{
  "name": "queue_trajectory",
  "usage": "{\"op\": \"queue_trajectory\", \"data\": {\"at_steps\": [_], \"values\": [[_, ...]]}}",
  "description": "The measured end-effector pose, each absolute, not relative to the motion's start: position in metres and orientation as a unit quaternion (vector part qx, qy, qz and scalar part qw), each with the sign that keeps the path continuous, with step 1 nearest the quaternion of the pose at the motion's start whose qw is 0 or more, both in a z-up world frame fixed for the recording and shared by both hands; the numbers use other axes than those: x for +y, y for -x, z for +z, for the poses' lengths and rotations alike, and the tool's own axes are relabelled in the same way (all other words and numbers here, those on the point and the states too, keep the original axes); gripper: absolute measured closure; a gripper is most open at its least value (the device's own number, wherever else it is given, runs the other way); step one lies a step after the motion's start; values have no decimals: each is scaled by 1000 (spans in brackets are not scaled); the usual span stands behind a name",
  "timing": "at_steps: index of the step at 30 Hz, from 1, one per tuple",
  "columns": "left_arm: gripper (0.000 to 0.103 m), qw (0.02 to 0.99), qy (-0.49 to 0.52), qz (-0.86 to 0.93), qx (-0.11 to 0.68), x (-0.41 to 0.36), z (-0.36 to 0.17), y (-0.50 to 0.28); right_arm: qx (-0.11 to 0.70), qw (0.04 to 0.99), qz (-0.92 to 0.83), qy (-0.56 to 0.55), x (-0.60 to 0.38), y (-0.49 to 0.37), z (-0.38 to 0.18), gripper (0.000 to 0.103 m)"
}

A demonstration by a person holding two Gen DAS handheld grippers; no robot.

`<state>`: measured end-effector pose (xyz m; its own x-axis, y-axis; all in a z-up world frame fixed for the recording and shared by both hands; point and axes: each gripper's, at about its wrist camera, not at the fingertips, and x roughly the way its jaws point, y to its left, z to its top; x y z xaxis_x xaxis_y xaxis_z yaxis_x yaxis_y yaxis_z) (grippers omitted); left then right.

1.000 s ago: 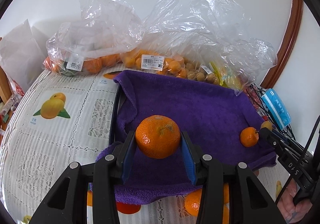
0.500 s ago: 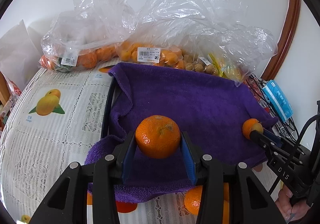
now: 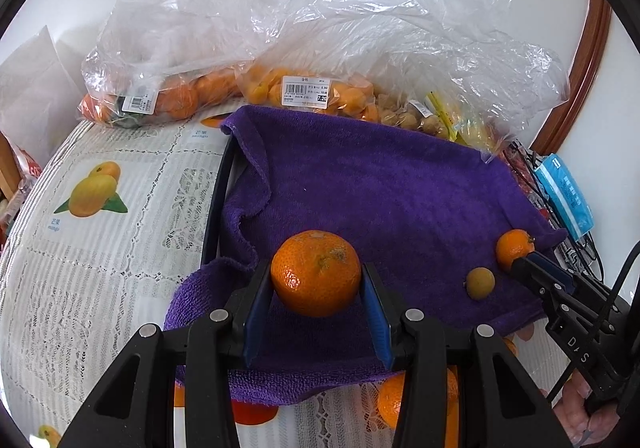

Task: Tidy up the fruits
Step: 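Open the right tool to drop the yellow-green fruit while the left tool releases its orange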

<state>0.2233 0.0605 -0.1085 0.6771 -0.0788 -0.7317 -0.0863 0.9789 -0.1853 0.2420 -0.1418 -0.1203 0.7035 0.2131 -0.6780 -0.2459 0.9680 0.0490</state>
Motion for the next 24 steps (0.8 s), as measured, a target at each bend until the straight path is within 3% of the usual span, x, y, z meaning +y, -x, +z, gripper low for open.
{"op": "queue_trajectory", "data": {"at_steps": [4,6,8,16,20,24], "values": [[61,908,100,2,408,60,-111,-224,367,921,127,16,-143,-242,-120,75],[61,907,99,2,410,59,-112,-225,367,921,129,15,-143,-242,-120,67],[61,907,98,4,409,59,-113,-224,366,922,128,14,-143,-241,-119,65],[61,914,96,2,395,58,-107,-220,363,923,129,10,-145,-240,-118,63],[56,914,104,-4,391,60,-105,-219,358,924,132,7,-145,-238,-117,62],[53,919,106,-2,380,61,-100,-215,347,927,140,0,-146,-235,-113,52]]}}
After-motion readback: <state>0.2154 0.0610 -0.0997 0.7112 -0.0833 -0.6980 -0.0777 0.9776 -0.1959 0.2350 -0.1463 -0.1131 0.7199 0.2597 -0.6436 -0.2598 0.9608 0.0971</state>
